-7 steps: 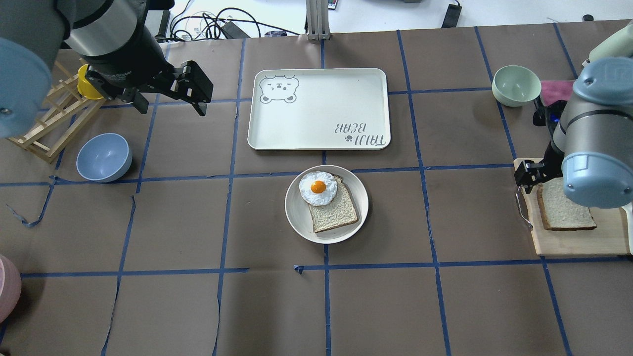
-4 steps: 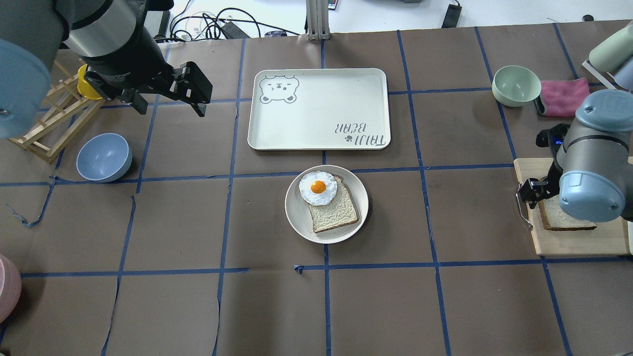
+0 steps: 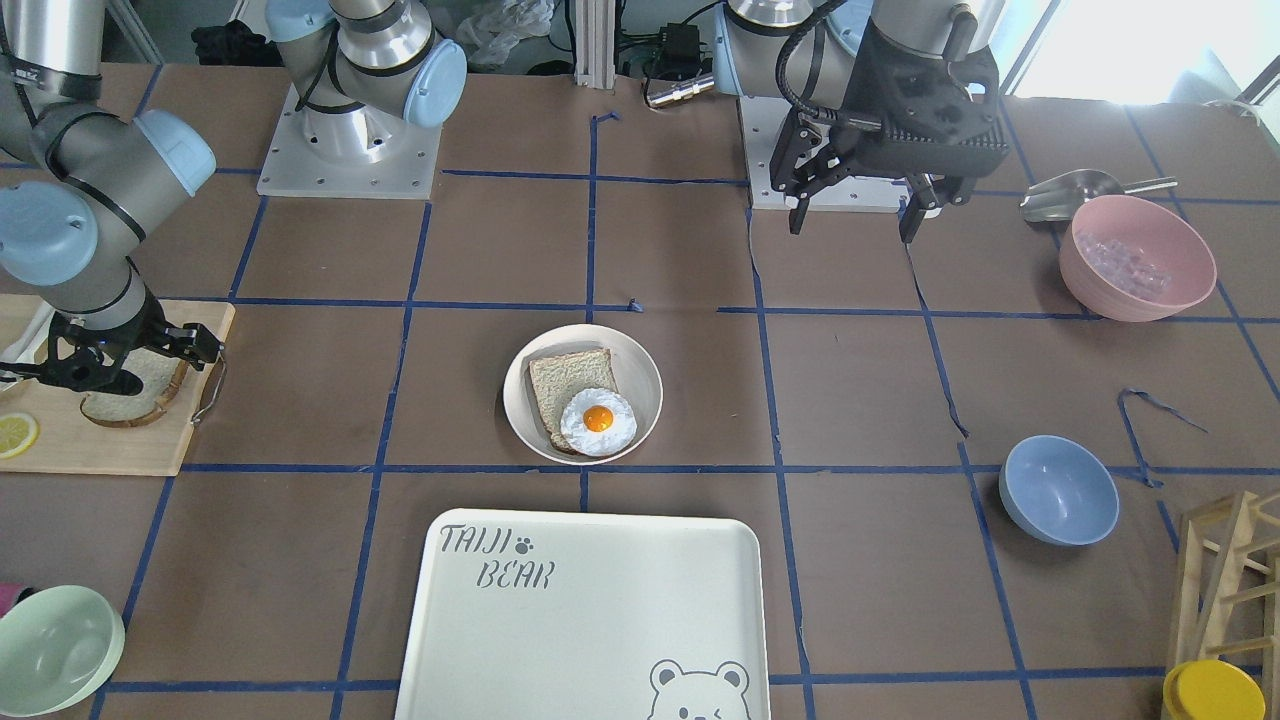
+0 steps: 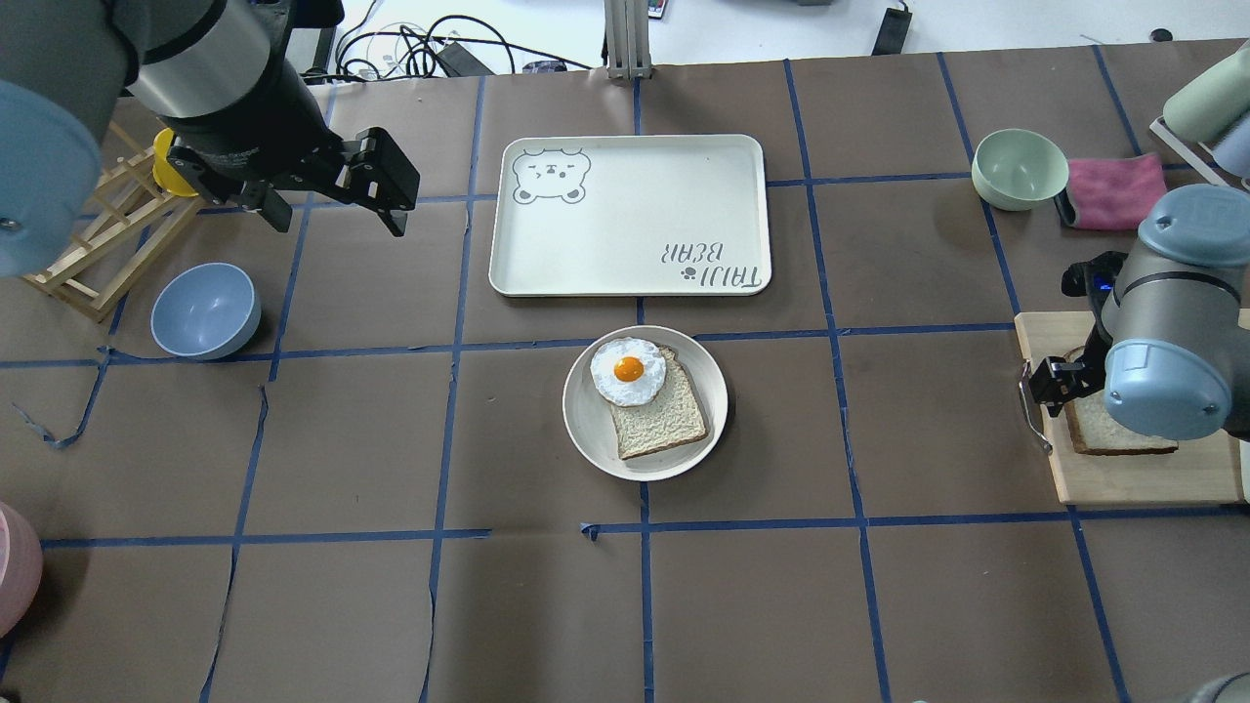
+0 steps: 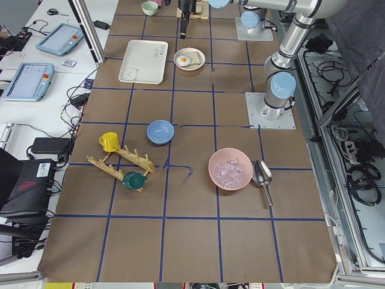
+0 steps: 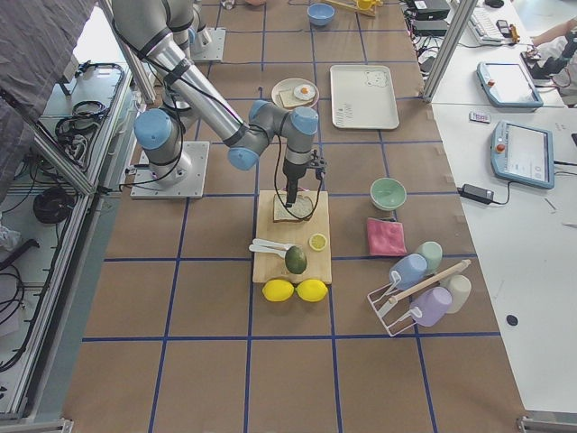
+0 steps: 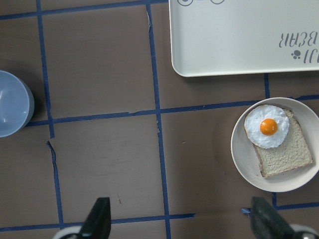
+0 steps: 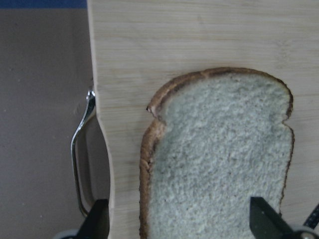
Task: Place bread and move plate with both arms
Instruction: 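Grasp the bread slice edge with the right gripper and lift it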
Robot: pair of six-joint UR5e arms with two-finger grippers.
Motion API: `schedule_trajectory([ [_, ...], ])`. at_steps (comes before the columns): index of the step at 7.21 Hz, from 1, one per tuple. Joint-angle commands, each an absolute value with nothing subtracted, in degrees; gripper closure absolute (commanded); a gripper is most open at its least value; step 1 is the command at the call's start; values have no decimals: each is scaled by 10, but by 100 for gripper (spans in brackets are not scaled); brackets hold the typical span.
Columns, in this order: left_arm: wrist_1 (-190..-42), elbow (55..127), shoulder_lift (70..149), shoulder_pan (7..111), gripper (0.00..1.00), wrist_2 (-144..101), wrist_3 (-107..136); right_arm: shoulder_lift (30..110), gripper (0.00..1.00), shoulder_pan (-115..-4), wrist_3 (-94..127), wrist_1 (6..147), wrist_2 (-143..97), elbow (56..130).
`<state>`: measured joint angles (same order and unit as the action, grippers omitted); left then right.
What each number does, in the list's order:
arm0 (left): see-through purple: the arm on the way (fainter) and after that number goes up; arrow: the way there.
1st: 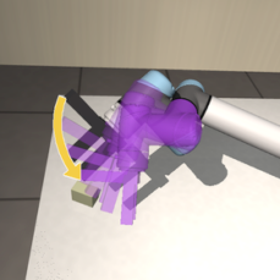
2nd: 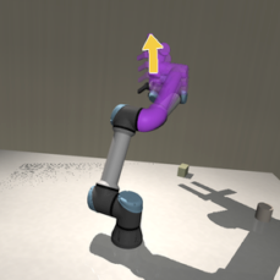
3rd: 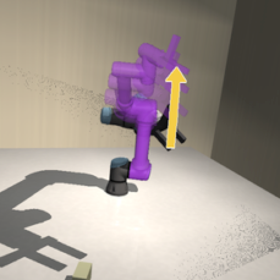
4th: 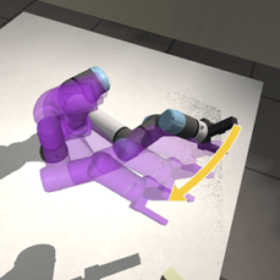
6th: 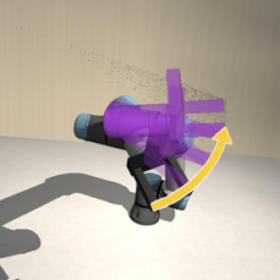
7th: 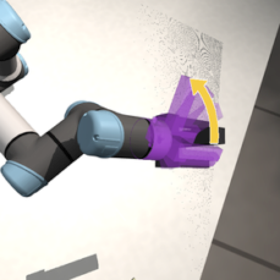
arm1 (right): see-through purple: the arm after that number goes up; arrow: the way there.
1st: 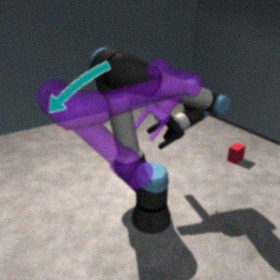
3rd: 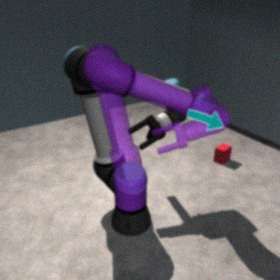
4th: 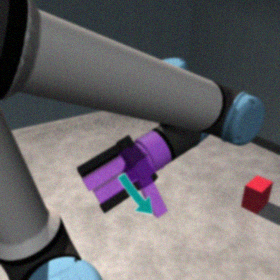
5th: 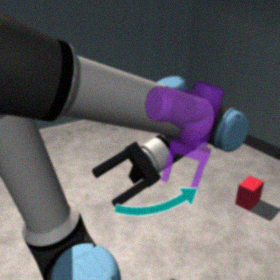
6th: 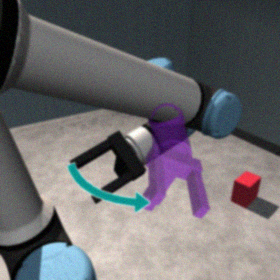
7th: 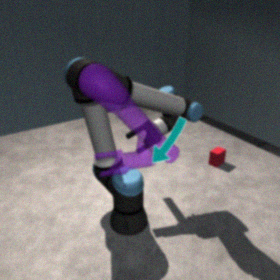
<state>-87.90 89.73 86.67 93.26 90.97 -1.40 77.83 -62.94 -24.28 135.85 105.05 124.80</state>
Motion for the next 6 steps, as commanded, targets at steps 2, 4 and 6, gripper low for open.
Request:
schedule_trajectory([
  [2,-877,904,866,932,0,909,-15,766,10,-618,-243,1358,1056,1248],
  [4,-870,911,866,932,0,908,-15,765,35,-616,-245,1352,1059,1248],
  [6,-869,912,867,932,2,908,-15,766,84,-616,-239,1350,1059,1248],
])
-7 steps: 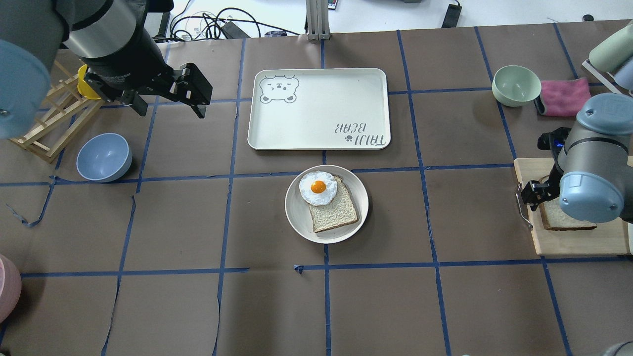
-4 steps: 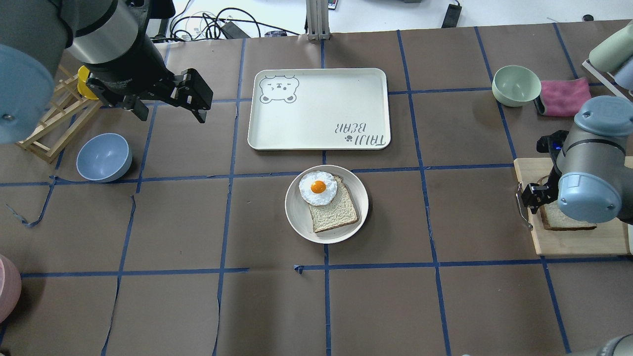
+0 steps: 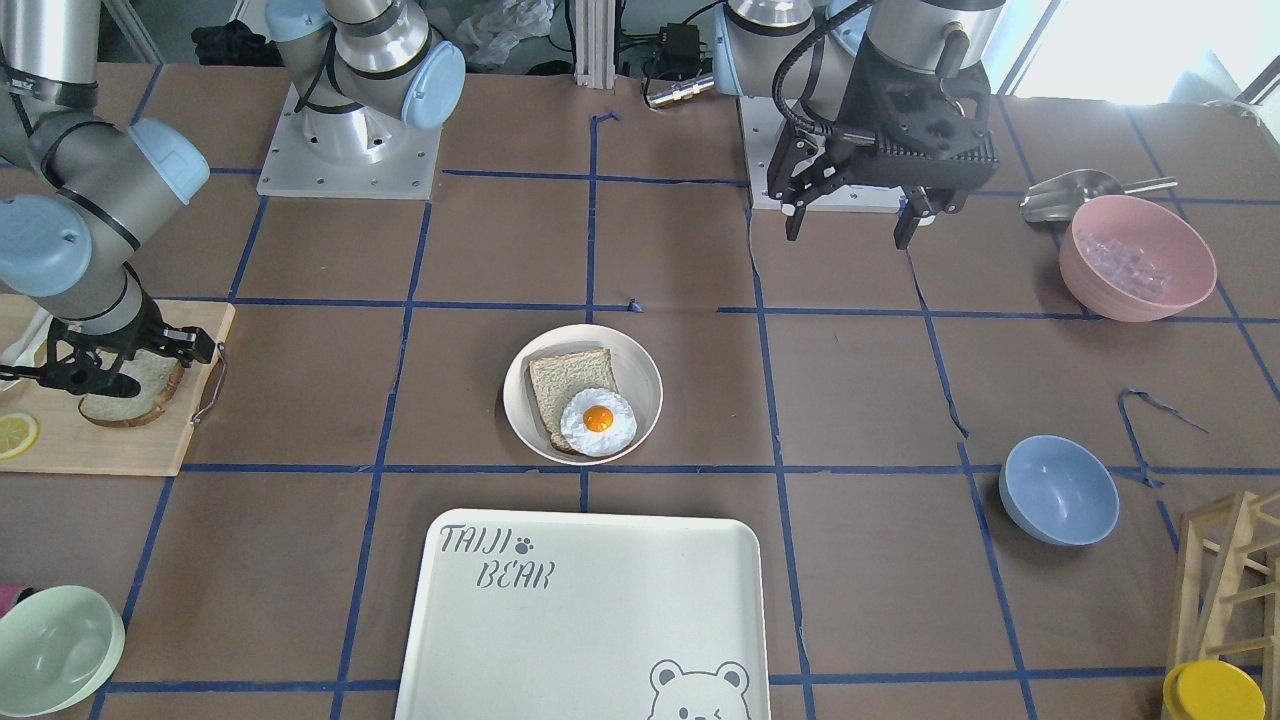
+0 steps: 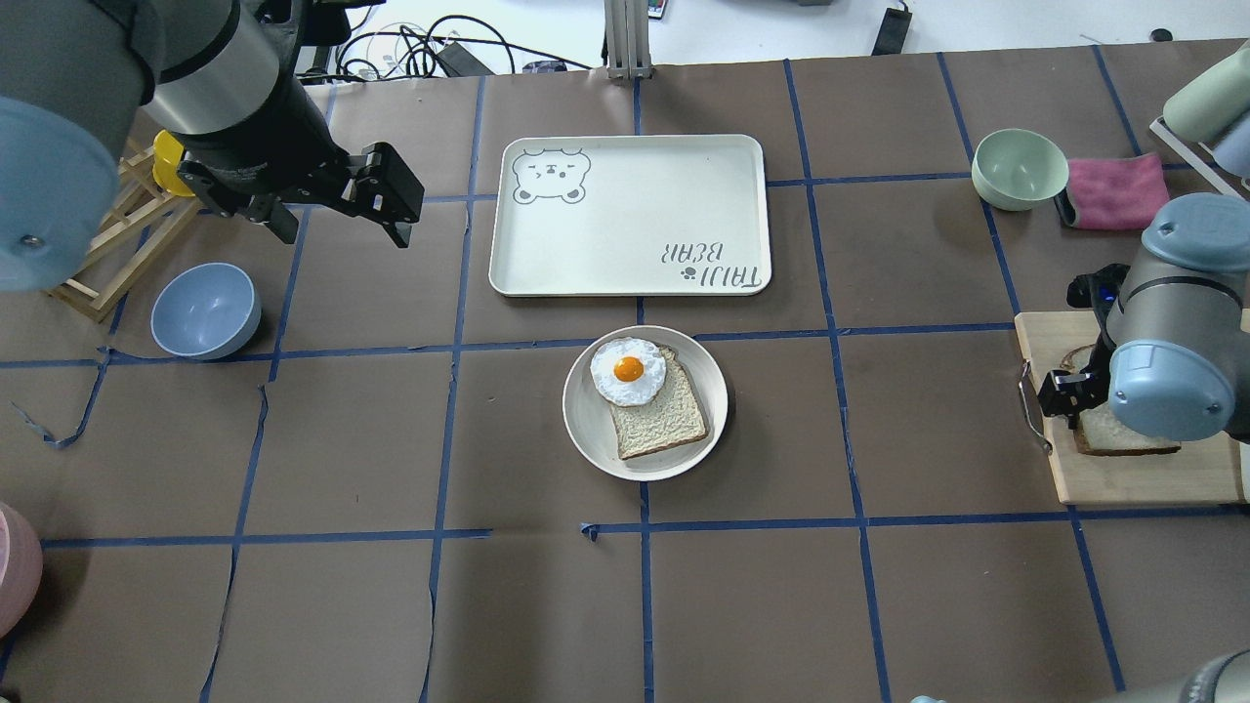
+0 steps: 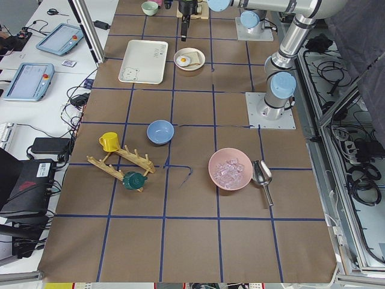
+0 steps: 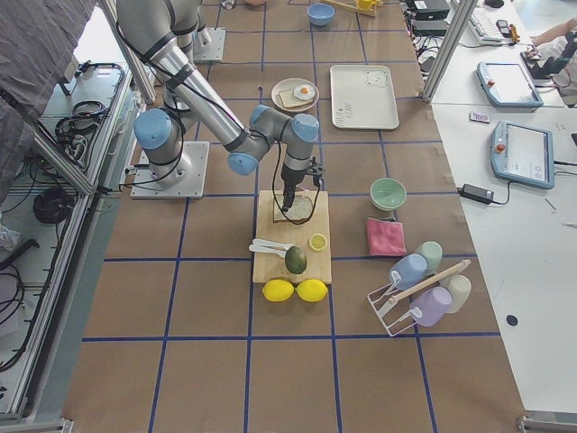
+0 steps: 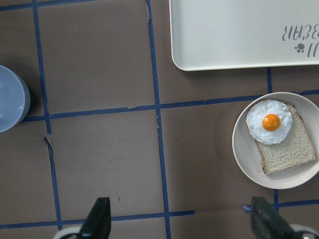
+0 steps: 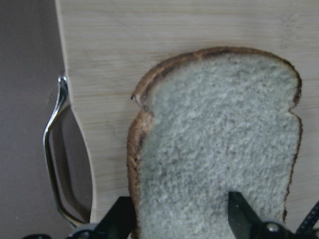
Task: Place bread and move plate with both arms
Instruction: 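Grasp the bread slice edge with the right gripper and lift it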
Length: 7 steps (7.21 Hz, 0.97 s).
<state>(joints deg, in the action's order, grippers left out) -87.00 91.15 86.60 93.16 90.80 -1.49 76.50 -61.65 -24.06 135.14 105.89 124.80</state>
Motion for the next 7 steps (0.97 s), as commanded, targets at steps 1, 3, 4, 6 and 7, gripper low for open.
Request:
schedule_trajectory([
  [1,-869,912,867,932,2,908,-15,766,100,-616,-239,1349,1059,1248],
  [3,-869,912,867,931,2,907,-15,773,100,-616,-239,1346,1060,1245],
  [4,-870,911,867,931,2,906,-15,781,100,-616,-239,1346,1059,1245],
  [6,-872,911,867,931,2,907,-14,832,100,-622,-234,1311,1057,1228],
  [7,-873,911,867,931,1,907,-11,858,100,-634,-216,1249,1055,1188],
])
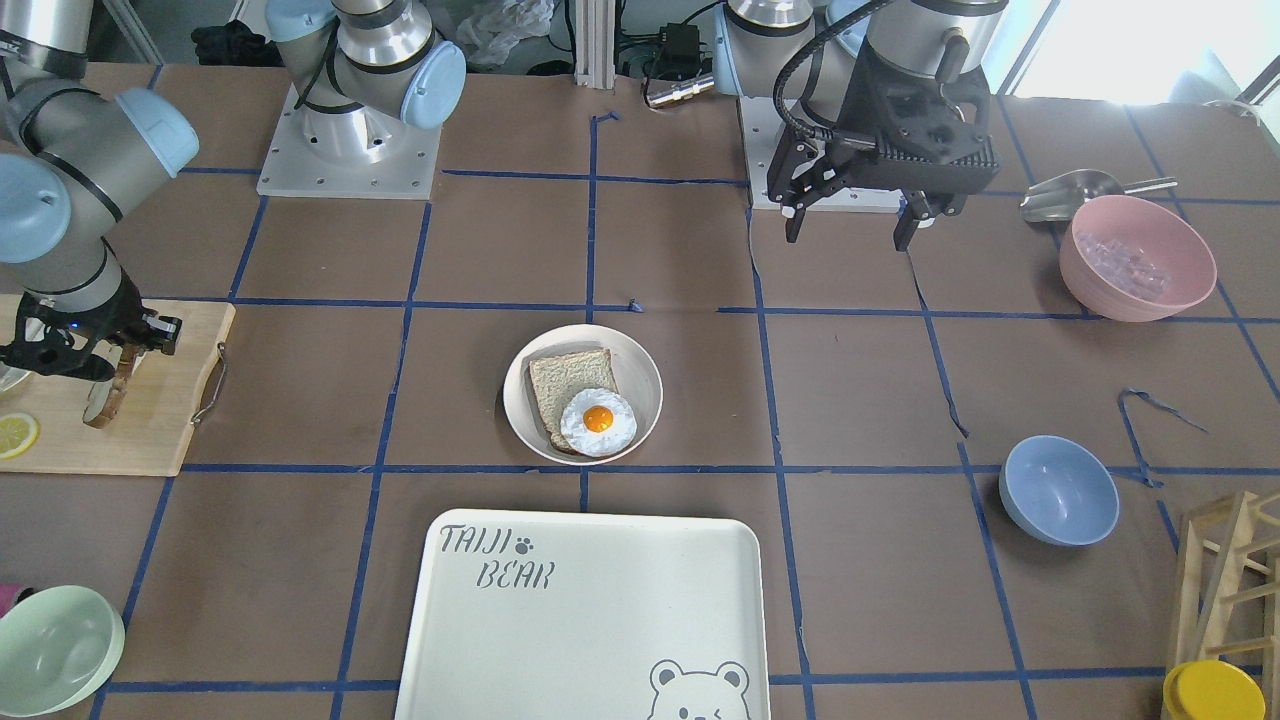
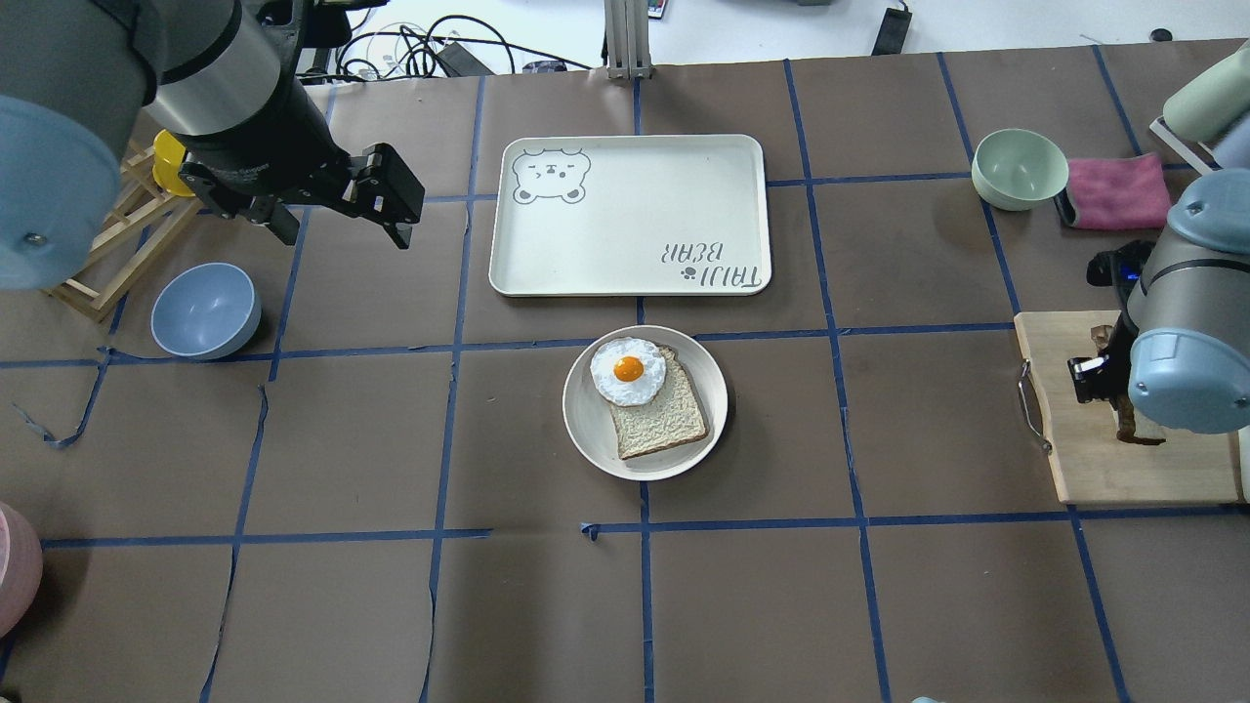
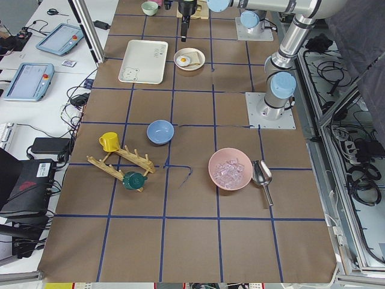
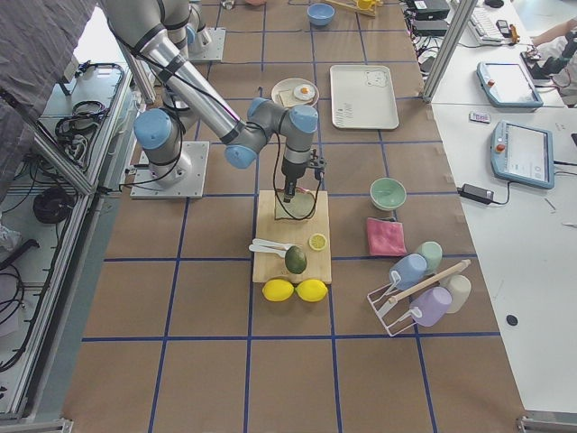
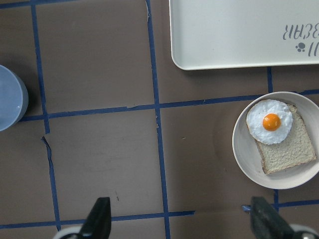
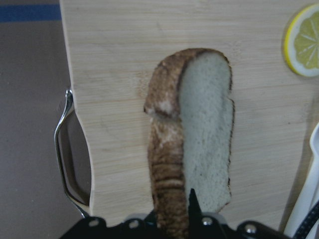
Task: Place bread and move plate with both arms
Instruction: 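Grasp the bread slice edge with the right gripper and lift it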
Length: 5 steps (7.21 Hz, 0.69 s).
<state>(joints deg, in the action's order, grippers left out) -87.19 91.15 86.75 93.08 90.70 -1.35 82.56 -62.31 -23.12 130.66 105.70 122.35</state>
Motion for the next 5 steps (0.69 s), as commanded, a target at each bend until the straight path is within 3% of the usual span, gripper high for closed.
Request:
schedule_trajectory([
  [1,-873,911,867,931,1,905,-6,867,100,-673,-175,1178,1056,1135],
  [3,-875,911,867,932,1,905,-4,864,100,-784,-31,1060,1051,1054],
  [5,-872,911,867,931,0,904,-4,847,100,-949,183,1054,1047,1047],
])
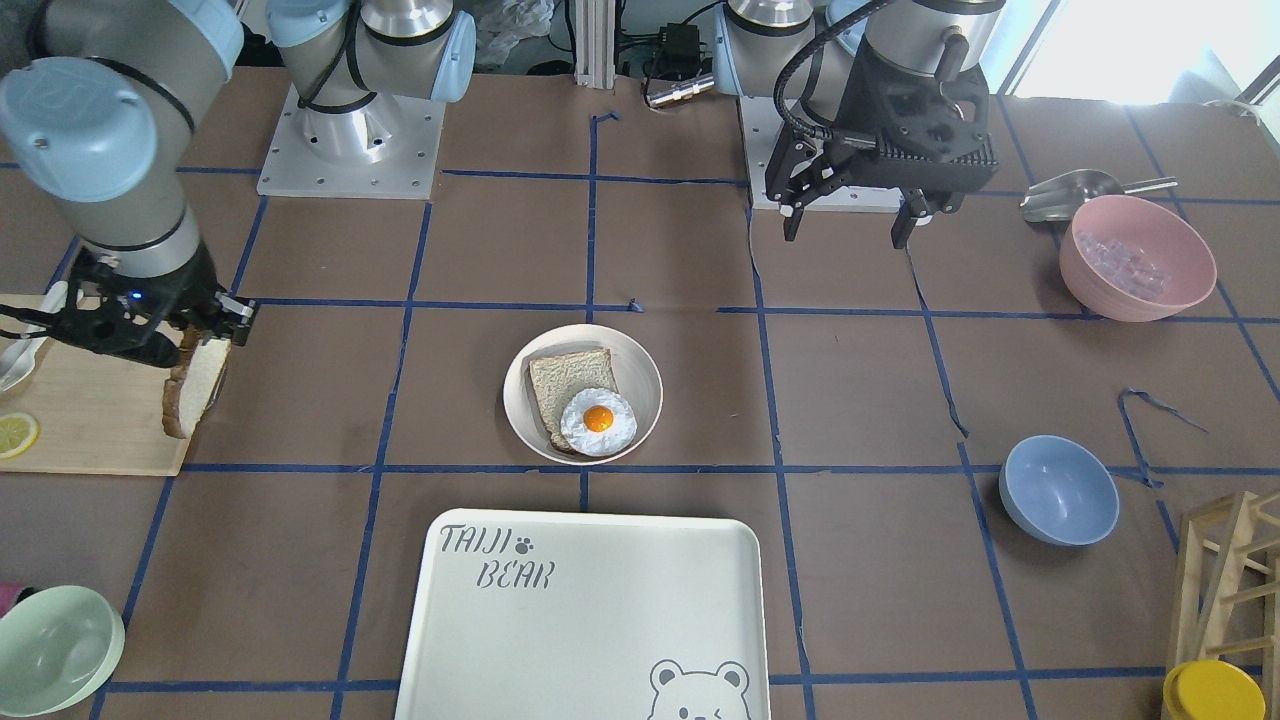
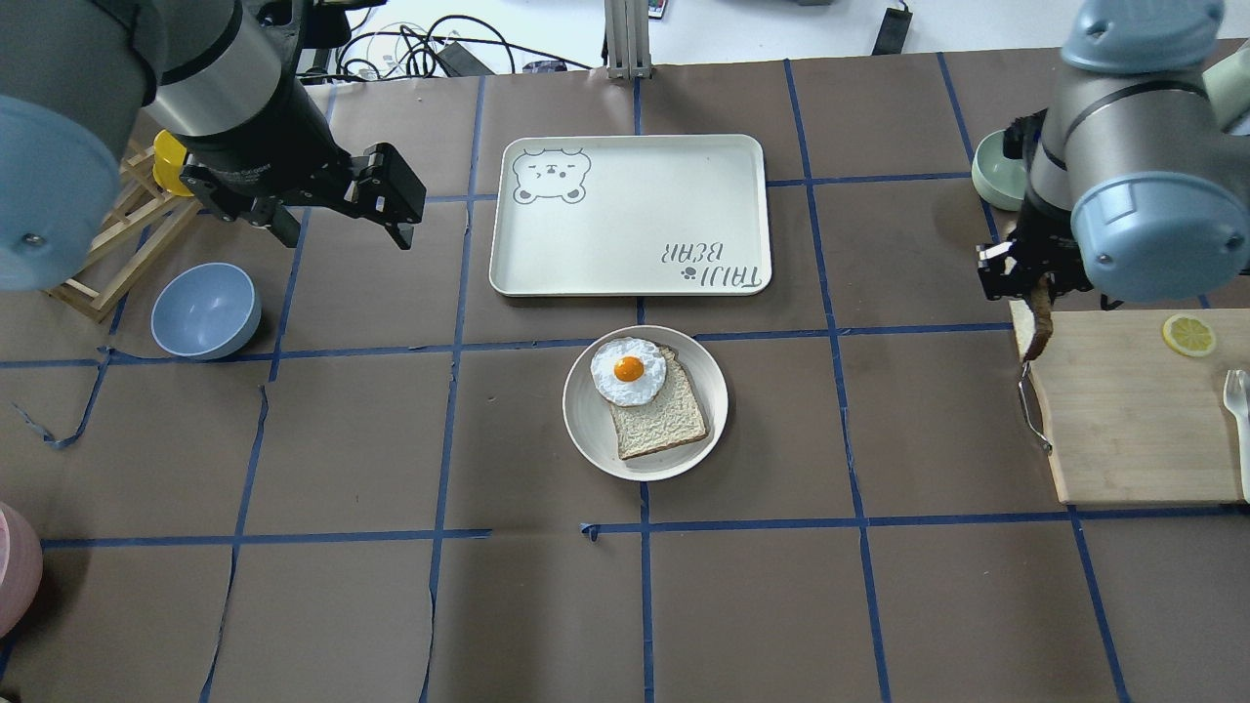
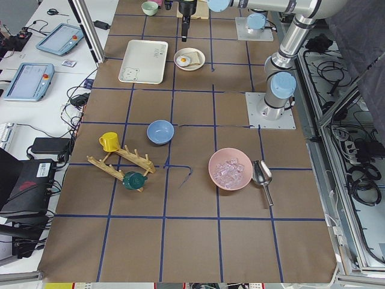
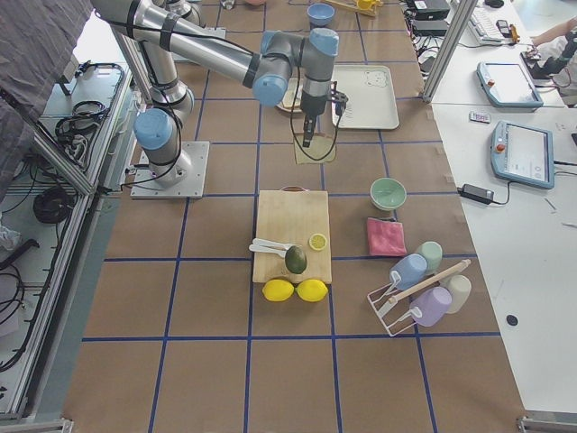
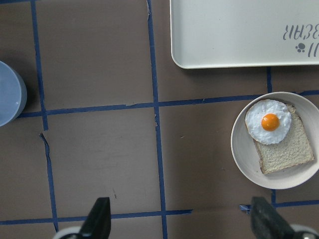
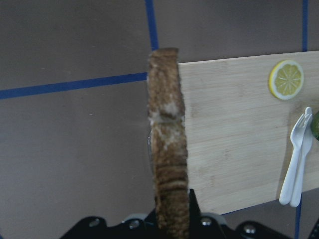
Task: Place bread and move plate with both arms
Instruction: 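Carry the bread slice with the right gripper over the egg plate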
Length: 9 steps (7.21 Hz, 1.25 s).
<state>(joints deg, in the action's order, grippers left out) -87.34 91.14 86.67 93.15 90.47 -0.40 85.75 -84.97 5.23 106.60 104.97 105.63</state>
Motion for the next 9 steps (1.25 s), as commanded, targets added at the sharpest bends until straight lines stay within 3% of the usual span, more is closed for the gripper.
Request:
schedule_trajectory([
  [1,-873,912,867,931,0,904,-3,834,100,-1018,260,1061,1044,1045],
  [4,-870,911,867,931,0,901,-3,741,100,-1135,341,1070,1002,966],
  [9,-870,911,867,931,0,903,-4,715,100,-1154,344,1103,1002,989],
])
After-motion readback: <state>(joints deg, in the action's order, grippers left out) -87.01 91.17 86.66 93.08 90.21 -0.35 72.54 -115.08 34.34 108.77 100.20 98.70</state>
